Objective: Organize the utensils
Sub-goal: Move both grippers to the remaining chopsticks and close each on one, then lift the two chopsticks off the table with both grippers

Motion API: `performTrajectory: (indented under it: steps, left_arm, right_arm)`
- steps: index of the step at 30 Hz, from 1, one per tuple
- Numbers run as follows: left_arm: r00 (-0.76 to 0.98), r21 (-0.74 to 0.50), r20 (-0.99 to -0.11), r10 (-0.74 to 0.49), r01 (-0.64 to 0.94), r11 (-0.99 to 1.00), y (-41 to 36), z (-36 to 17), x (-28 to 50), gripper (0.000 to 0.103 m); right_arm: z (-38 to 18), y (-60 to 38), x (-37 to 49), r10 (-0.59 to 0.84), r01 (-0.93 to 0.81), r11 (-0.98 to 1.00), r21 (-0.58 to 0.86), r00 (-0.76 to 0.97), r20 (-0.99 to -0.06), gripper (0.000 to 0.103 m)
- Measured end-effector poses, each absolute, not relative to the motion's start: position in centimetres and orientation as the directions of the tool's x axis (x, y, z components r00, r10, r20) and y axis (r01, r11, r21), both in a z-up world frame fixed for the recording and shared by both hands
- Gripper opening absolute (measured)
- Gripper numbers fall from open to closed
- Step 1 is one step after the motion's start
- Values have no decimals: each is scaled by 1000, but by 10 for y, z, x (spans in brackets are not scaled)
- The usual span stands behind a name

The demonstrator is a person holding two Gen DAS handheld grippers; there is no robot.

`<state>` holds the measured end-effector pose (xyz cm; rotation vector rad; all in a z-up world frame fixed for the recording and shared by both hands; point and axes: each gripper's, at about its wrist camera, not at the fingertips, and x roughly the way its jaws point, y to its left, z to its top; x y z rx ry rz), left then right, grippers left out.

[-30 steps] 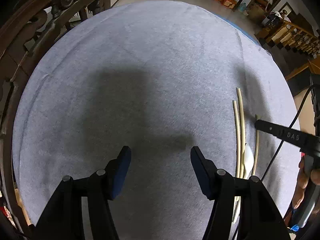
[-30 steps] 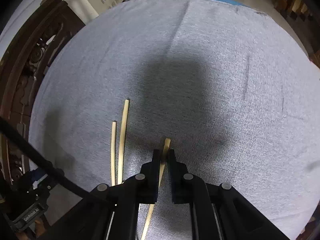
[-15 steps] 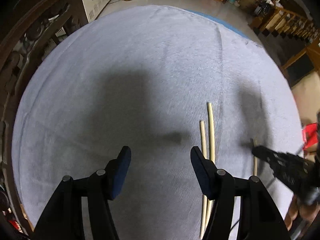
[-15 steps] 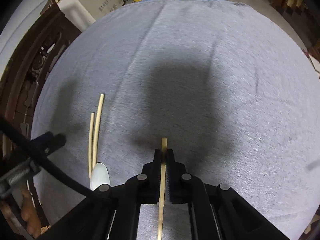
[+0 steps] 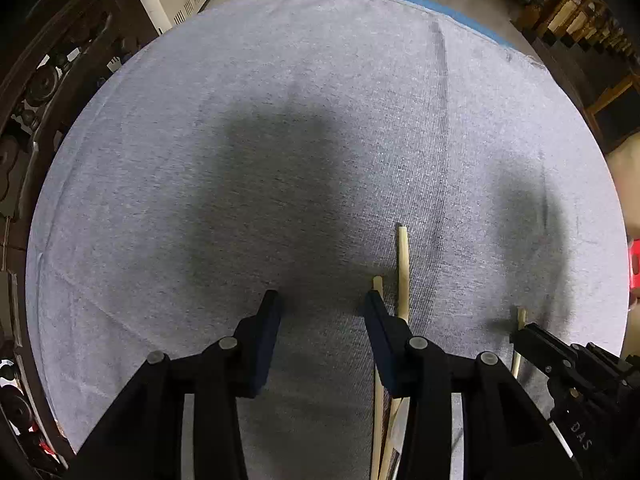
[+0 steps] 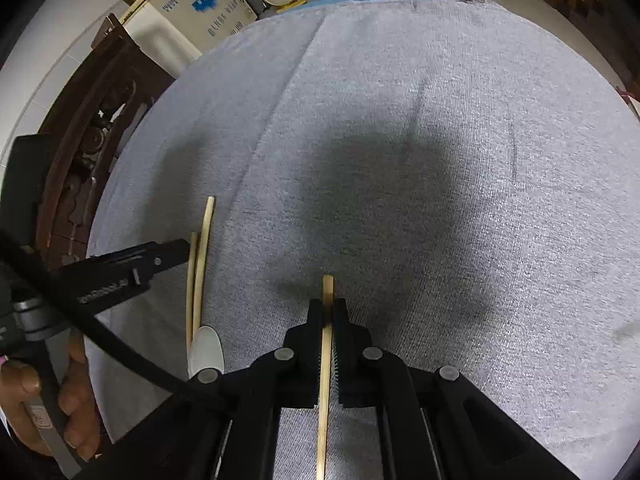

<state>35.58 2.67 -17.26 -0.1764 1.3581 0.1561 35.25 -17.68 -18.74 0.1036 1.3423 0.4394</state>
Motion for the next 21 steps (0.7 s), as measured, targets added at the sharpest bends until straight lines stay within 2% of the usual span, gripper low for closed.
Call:
performTrajectory:
  steps: [21]
  left_arm:
    - [210, -67, -977, -29, -178, 982, 6, -157, 354, 44]
  right_arm:
    - [-190, -178, 355, 391, -251, 904, 345, 162, -906, 5]
